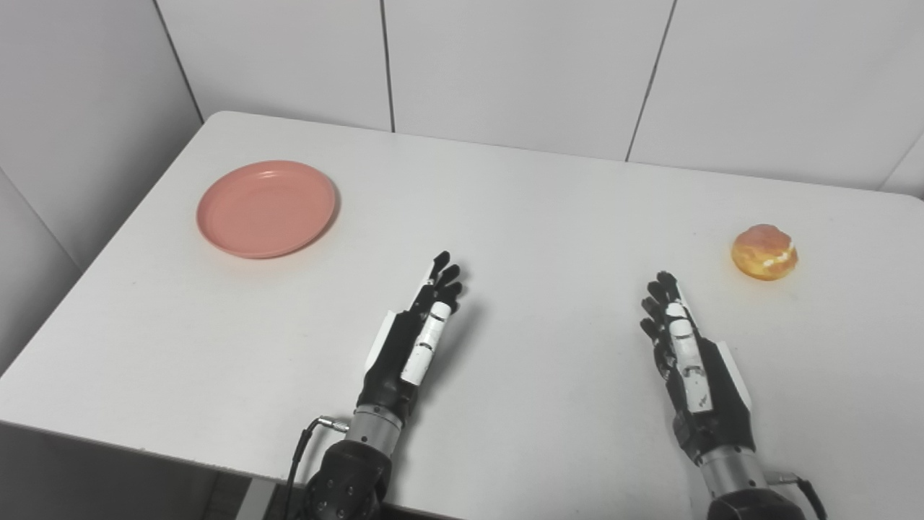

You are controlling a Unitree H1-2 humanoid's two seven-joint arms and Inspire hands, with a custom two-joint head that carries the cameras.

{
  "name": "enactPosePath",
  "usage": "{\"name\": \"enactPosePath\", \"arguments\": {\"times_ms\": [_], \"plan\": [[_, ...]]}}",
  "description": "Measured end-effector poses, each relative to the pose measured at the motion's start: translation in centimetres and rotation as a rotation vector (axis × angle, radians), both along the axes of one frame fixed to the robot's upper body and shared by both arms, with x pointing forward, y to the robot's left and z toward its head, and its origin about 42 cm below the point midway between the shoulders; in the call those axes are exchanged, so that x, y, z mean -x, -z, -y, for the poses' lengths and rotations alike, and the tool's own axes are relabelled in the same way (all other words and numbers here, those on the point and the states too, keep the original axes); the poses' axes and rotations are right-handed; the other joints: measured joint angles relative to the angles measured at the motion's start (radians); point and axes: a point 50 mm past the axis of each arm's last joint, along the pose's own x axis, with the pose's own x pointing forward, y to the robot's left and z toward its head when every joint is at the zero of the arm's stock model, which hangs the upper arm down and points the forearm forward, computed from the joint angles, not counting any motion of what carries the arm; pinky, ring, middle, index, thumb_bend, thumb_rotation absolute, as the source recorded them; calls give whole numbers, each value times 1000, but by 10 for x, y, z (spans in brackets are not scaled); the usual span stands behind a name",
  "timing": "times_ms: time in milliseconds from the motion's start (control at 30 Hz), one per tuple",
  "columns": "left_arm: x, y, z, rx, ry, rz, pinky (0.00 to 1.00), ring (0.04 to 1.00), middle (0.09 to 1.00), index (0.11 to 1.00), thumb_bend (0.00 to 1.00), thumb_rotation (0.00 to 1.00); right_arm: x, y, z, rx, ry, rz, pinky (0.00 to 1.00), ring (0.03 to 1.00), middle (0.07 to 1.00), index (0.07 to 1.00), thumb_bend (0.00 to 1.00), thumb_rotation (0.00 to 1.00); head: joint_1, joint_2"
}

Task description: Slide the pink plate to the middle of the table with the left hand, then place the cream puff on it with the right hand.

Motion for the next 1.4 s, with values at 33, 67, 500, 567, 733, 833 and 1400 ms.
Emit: {"name": "enactPosePath", "arguments": {"times_ms": [33,67,500,567,733,833,1400], "plan": [[0,0,2,-3,-6,1,918,935,956,948,561,972,0,1,2,0,-1,-1,1000,1000,1000,1000,225,1000,18,-8],[0,0,3,-2,-10,1,917,934,956,947,560,971,0,2,3,0,0,-2,1000,1000,1000,1000,223,1000,18,-8],[2,2,19,-30,-35,1,939,957,963,952,590,998,-1,7,11,-8,-4,32,1000,1000,1000,1000,157,1000,103,-43],[2,2,21,-40,-34,3,939,957,964,955,586,1000,-1,6,12,-9,-1,46,1000,1000,1000,1000,154,1000,103,-43],[2,2,23,-39,-38,3,944,961,969,960,588,1000,-1,5,12,-10,-3,48,1000,1000,1000,1000,134,1000,103,-37],[2,2,23,-38,-40,4,943,961,971,960,585,1000,-1,5,12,-9,-3,50,1000,1000,1000,1000,135,1000,100,-32],[1,-11,10,-40,-64,-1,945,961,976,960,563,1000,0,-2,6,-9,-6,65,1000,1000,1000,1000,129,1000,92,-18]]}}
